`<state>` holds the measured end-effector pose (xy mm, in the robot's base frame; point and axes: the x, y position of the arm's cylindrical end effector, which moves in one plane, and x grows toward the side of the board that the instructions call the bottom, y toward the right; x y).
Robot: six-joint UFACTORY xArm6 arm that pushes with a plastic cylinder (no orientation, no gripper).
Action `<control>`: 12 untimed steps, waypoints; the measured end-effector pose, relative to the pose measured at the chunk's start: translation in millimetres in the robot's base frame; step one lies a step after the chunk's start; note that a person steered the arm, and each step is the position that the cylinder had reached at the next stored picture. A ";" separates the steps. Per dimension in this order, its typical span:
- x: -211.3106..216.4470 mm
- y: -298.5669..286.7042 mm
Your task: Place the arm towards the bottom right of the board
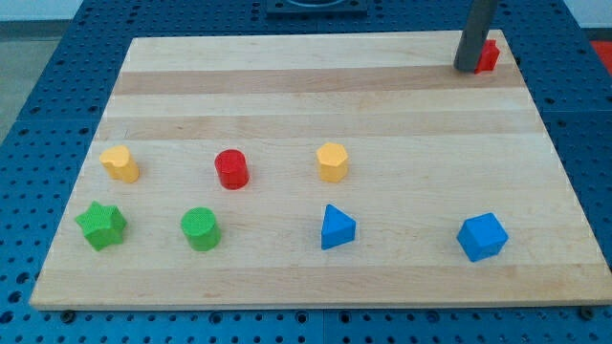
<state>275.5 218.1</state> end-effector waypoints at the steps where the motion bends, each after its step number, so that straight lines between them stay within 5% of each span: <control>1: 0.0 2.2; 12: 35.5 -11.8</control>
<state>310.9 206.4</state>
